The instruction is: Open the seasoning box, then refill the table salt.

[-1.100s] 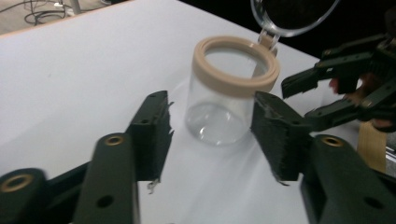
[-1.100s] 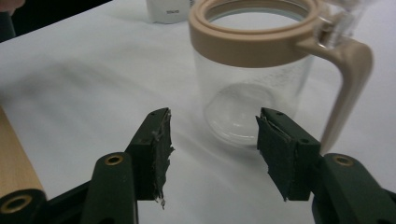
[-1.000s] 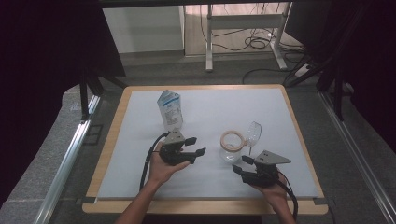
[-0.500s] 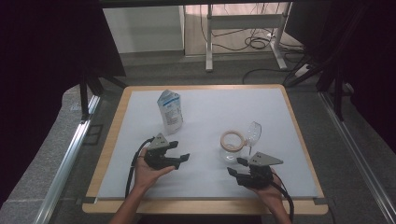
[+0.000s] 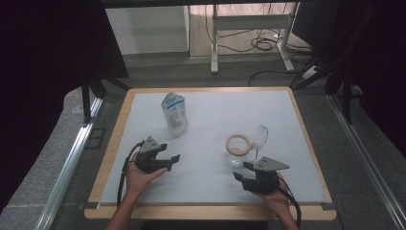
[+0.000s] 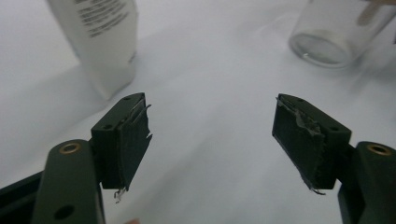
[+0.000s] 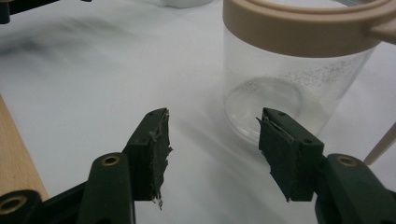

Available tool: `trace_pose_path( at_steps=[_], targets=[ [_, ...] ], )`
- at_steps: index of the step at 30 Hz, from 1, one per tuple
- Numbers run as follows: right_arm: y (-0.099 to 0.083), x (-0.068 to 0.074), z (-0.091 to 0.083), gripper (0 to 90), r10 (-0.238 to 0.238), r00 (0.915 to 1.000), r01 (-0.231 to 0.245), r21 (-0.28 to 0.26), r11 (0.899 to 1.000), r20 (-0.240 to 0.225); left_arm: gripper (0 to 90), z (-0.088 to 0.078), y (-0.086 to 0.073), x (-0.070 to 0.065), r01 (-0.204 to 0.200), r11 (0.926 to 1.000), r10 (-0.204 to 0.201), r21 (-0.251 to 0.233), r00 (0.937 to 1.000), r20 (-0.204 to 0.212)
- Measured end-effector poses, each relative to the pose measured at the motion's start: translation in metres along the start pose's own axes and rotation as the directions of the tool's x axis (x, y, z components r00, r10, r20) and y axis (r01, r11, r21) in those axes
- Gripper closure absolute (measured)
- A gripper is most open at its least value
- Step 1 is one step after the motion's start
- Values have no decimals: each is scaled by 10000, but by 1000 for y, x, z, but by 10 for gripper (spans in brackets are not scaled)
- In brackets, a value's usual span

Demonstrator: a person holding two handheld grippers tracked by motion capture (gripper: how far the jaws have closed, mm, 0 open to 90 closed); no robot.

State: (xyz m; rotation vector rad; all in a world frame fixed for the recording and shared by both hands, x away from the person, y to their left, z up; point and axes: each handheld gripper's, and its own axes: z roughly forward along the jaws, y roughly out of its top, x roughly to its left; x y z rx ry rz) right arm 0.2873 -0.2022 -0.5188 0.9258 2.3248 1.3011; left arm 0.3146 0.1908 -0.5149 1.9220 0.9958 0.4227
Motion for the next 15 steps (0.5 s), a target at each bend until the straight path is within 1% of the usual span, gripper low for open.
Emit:
trace_pose_path(
  at_steps=[5,8,15],
  targets=[
    [-1,1,2,431,-4,10000,4,44,10000,12,312,-6,-1,7,153,9997,-158,-179,9994,-302],
    [-1,2,3,430,-43,10000,43,119,9999,14,318,-9,-2,12,295,9993,-304,-238,9987,-399],
    [-1,4,6,426,-94,10000,94,174,9998,3,324,-15,-3,20,550,9976,-569,-419,9973,-457]
  ],
)
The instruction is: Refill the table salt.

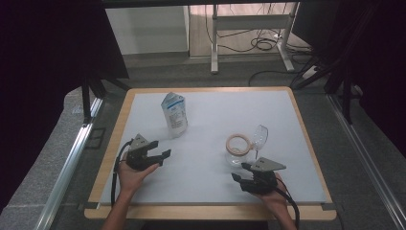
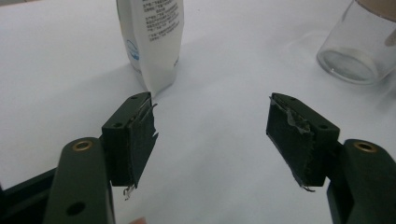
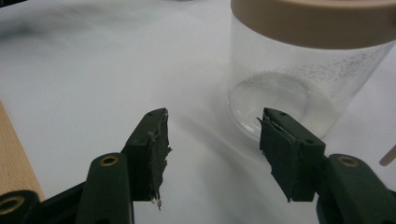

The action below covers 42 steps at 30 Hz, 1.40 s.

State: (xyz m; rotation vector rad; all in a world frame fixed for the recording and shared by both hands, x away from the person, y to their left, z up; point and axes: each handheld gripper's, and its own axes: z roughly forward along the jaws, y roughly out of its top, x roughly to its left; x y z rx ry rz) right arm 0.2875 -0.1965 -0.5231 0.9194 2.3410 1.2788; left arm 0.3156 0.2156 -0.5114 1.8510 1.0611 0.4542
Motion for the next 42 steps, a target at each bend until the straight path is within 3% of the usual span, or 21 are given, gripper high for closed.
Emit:
trace_pose_path(
  at_steps=[20,37,42],
  targets=[
    [-1,2,5,418,-53,10000,53,104,9999,-44,380,2,10,18,591,9979,-593,-277,9982,-63],
    [-1,2,6,410,-78,10000,78,196,9998,-17,406,15,42,31,777,9965,-774,-323,9969,117],
    [-1,1,5,407,-42,10000,42,208,9998,6,439,19,54,34,658,9974,-657,-292,9978,25]
  ],
)
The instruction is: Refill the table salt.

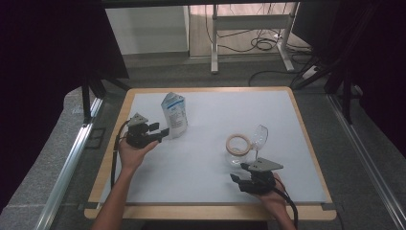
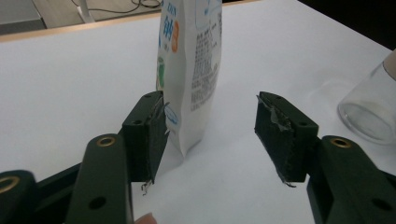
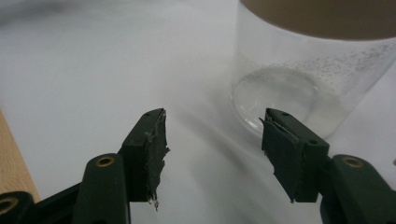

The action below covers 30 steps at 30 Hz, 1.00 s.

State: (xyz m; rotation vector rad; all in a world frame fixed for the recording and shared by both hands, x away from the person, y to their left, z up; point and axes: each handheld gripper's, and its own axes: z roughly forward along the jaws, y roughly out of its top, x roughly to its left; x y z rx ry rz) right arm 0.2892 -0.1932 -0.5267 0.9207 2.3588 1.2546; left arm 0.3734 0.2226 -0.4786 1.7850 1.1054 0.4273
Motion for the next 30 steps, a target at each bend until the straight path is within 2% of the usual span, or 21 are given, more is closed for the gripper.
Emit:
trace_pose_path(
  at_steps=[9,16,25,28,30],
  targets=[
    [0,0,0,405,-8,10000,8,59,10000,35,451,7,18,6,192,9996,-189,-191,9997,145],
    [-1,-1,1,404,33,10000,-34,53,10000,44,465,14,32,8,142,9991,-136,-388,9998,169],
    [-1,-1,2,403,17,10000,-17,87,10000,38,546,27,42,11,75,9984,-68,-562,9999,122],
    [-1,-1,1,402,19,10000,-20,73,10000,55,603,34,44,12,104,9986,-100,-520,9999,82],
    [-1,-2,1,402,18,10000,-18,78,10000,77,663,36,45,12,125,9981,-113,-610,9997,202]
  ],
)
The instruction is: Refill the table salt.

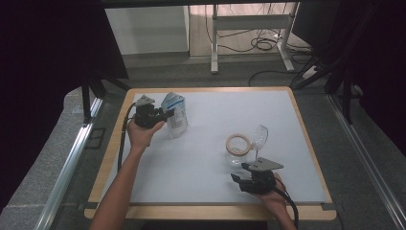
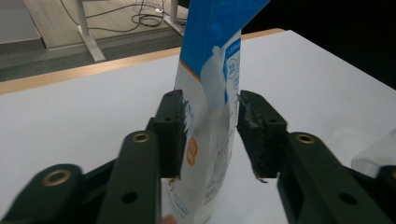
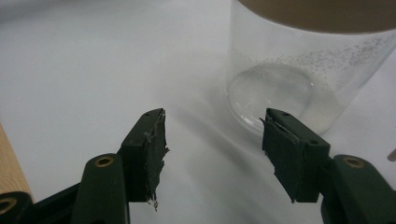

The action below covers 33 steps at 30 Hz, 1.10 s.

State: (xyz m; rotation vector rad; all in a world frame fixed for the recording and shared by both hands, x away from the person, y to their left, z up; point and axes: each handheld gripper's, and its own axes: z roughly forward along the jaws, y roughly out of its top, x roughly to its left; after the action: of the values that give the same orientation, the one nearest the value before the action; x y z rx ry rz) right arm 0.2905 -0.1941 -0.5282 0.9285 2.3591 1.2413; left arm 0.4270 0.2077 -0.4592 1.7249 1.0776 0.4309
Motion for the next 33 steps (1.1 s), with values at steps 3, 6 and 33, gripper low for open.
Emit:
trace_pose_path(
  at_steps=[3,6,33],
  targets=[
    [0,0,0,402,-18,10000,18,53,10000,36,754,3,2,-1,-123,9999,123,-82,9999,46],
    [-1,-1,1,401,1,10000,-1,45,10000,15,809,4,2,-1,-241,9997,241,-101,9997,28],
    [2,3,0,400,-122,9999,124,-144,9998,117,900,-4,13,-22,-492,9937,562,-1006,9960,687]
  ],
)
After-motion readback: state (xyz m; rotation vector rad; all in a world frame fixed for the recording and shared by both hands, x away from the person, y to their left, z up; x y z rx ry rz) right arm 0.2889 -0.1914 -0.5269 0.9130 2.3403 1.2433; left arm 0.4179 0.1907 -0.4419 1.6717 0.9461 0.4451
